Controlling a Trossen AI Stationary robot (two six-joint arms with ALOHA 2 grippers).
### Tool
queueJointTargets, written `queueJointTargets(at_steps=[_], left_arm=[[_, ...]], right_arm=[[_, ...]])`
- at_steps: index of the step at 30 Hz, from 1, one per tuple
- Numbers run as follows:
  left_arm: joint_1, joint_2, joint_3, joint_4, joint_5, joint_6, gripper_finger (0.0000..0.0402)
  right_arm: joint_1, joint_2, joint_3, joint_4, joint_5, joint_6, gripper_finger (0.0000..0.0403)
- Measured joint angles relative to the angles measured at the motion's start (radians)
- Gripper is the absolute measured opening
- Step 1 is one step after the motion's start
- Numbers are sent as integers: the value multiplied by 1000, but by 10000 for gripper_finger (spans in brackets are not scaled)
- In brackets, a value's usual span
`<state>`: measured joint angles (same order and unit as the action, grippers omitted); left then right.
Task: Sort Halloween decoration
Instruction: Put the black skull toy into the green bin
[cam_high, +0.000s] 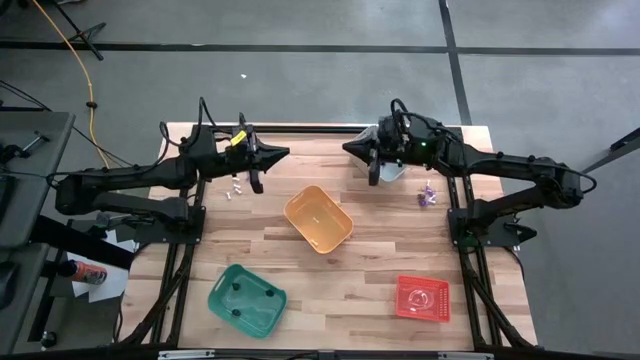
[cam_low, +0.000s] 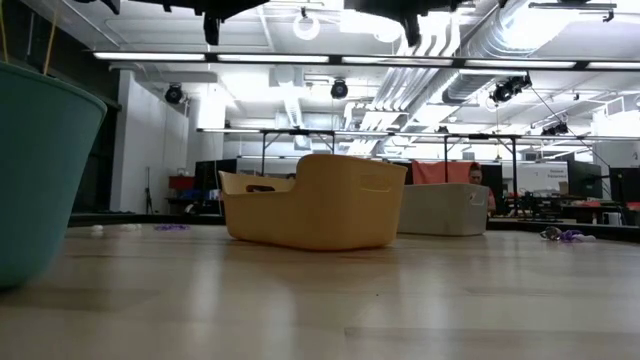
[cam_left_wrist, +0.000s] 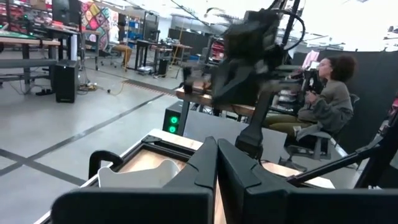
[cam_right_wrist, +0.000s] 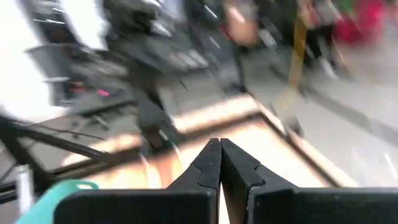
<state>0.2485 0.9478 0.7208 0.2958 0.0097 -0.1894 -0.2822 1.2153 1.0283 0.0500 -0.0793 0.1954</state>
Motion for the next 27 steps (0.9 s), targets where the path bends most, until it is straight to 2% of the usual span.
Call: queueJointTargets(at_steps=[4, 8, 11, 15, 18, 22, 27], left_arm=[[0, 0, 0, -7, 0, 1, 0], [0, 0, 0, -18, -17, 10, 0], [0, 0, 0, -26, -20, 16, 0], [0, 0, 0, -41, -22, 16, 0], [0, 0, 0, -46, -22, 17, 0], [0, 0, 0, -46, -22, 17, 0], [0, 0, 0, -45, -22, 17, 0]], right_arm=[[-33, 3, -1, -285, 51, 115, 27], [-33, 33, -7, -612, 131, 236, 83], [-27, 42, -58, -768, 188, 314, 130], [-23, 44, -174, -874, 200, 527, 182], [-42, 44, -260, -907, 205, 635, 204], [-88, 44, -346, -907, 187, 711, 210], [-159, 44, -394, -906, 191, 723, 211]])
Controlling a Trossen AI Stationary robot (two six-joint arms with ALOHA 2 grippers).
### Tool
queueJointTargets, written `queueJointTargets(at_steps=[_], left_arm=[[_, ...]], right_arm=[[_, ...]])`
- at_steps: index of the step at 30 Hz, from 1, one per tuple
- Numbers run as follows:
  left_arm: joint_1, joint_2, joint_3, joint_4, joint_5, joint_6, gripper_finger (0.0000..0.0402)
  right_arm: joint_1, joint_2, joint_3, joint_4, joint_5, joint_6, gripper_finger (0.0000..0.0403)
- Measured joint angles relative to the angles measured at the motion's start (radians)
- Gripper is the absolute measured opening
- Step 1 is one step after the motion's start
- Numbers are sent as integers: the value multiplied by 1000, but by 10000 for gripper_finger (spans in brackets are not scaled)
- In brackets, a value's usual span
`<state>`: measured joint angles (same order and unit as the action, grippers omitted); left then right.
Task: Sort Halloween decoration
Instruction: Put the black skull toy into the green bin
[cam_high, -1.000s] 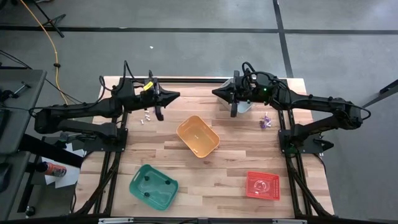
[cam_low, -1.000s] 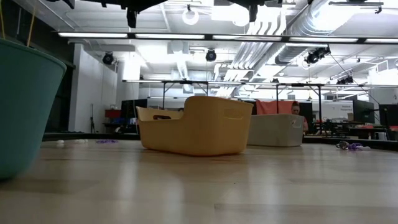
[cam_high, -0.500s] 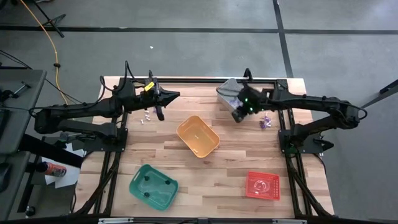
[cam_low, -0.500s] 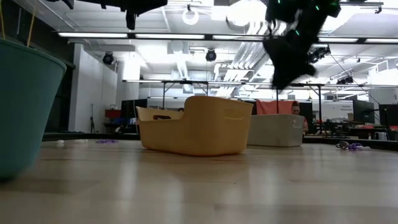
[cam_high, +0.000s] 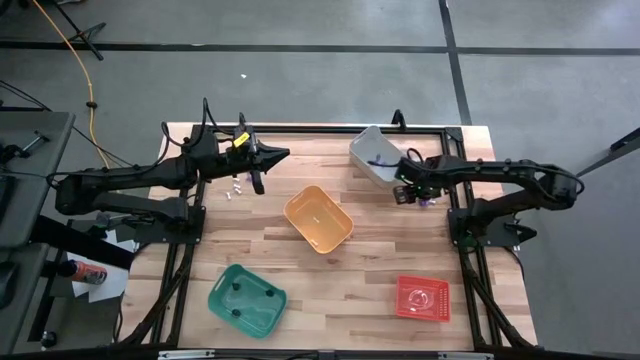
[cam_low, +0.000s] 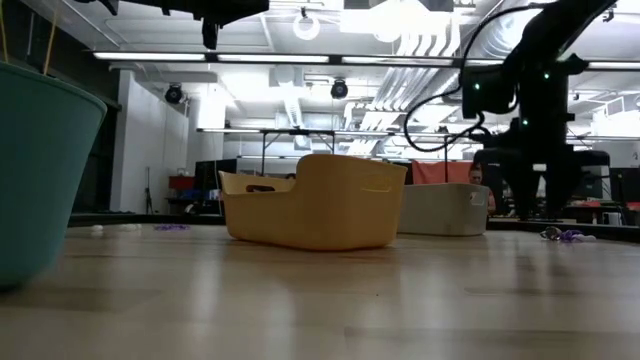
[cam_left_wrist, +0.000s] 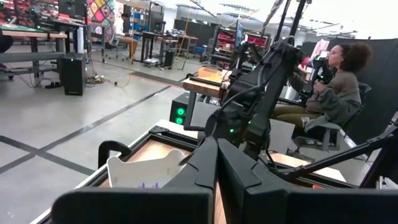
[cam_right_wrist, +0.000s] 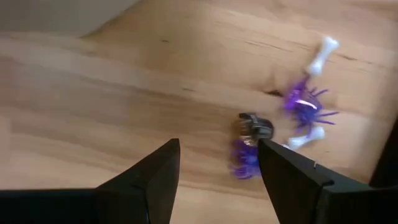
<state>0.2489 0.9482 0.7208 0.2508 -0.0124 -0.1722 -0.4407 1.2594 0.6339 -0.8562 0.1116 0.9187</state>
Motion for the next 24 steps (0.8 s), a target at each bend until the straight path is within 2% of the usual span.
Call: queueJointTargets(at_steps=[9, 24], left_arm=[[0, 0, 0, 0, 0, 0, 0], [0, 0, 0, 0, -24, 0, 0]], right_arm=[[-76, 0, -45, 5, 35, 8, 201], [-83, 34, -49, 36, 9, 8, 163]])
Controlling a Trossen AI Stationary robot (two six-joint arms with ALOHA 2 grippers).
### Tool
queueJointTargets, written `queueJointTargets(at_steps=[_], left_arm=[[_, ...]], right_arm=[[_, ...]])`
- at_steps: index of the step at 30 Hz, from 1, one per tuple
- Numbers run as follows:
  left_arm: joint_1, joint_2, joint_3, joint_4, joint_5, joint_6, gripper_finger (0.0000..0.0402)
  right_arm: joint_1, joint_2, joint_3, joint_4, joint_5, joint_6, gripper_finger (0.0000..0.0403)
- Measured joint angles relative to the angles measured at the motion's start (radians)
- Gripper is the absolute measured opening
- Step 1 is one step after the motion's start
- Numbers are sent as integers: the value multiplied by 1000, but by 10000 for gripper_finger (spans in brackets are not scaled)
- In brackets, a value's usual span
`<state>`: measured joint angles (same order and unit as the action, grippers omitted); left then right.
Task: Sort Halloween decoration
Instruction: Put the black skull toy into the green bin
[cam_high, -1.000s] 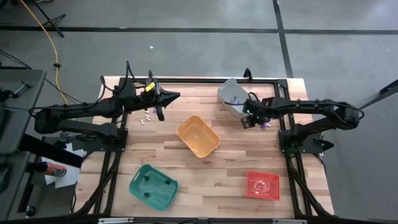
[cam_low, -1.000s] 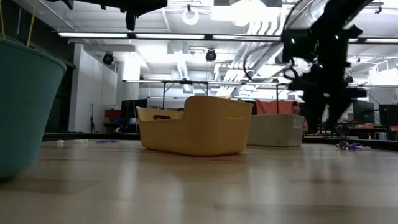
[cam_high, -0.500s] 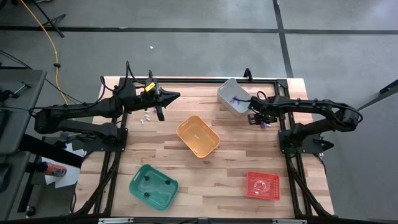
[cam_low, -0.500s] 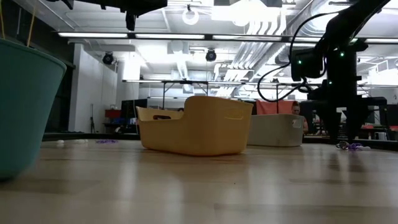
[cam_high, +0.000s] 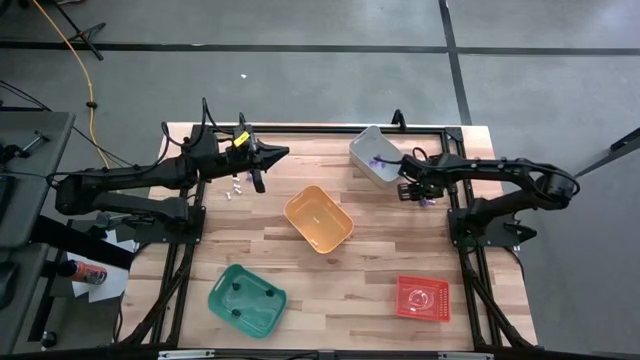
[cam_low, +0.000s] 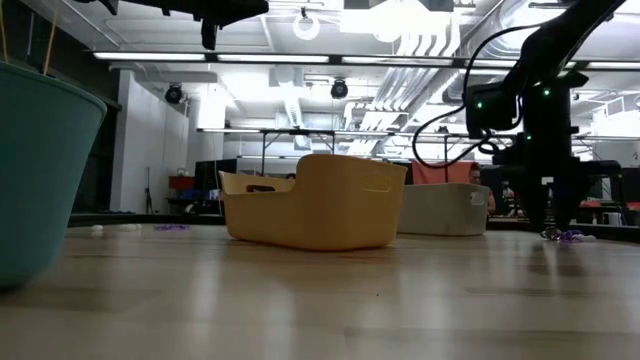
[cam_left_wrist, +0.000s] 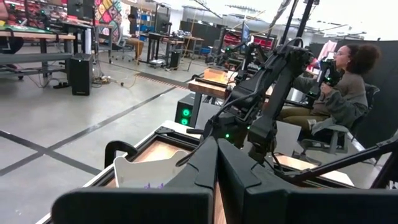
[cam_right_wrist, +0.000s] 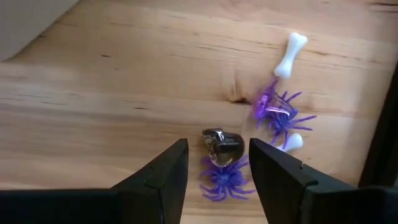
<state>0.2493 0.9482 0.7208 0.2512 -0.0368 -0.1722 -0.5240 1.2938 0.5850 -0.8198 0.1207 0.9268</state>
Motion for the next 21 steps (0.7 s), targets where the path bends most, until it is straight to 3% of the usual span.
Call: queueJointTargets(at_steps=[21], left_arm=[[0, 0, 0, -6, -1, 0, 0]], right_arm=[[1, 80, 2, 42, 26, -12, 145]])
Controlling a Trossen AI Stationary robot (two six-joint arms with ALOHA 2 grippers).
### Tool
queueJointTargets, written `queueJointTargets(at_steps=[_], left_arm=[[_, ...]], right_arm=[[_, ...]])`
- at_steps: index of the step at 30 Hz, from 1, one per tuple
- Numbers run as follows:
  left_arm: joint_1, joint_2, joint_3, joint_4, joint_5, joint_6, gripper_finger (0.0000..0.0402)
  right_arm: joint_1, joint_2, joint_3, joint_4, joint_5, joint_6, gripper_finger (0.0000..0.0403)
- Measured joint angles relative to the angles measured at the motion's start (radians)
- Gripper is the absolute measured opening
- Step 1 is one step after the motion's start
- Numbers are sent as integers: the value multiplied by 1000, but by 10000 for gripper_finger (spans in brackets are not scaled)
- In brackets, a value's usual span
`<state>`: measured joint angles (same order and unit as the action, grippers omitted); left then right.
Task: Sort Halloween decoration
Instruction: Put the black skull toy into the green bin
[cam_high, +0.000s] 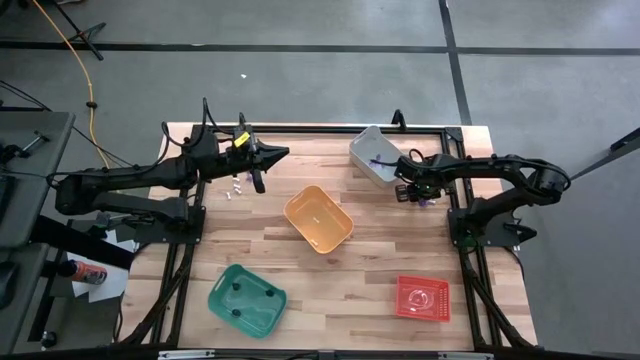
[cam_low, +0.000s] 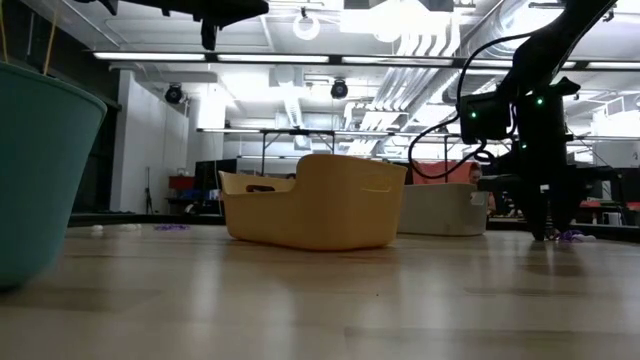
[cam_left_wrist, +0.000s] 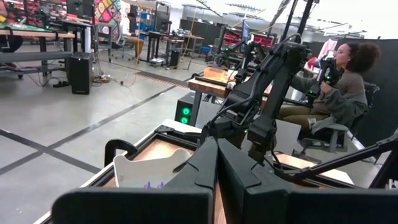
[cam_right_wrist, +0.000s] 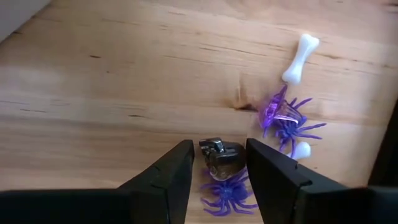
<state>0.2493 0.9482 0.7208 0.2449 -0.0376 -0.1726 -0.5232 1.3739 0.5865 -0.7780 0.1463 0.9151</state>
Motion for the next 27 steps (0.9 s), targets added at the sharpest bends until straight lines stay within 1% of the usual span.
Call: queueJointTargets(at_steps=[3, 9, 11, 14, 19, 27], left_arm=[[0, 0, 0, -8, 0, 0, 0], [0, 0, 0, -12, 0, 0, 0], [0, 0, 0, -12, 0, 0, 0], [0, 0, 0, -12, 0, 0, 0], [0, 0, 0, -12, 0, 0, 0], [0, 0, 0, -12, 0, 0, 0]], right_arm=[[0, 0, 0, 1, 0, -7, 124], [0, 0, 3, -9, 3, -26, 57], [0, -2, 3, -12, 6, -33, 44], [0, -2, 3, -12, 11, -33, 44], [0, -2, 2, -10, 11, -38, 63], [0, -2, 2, -10, 10, -52, 57]])
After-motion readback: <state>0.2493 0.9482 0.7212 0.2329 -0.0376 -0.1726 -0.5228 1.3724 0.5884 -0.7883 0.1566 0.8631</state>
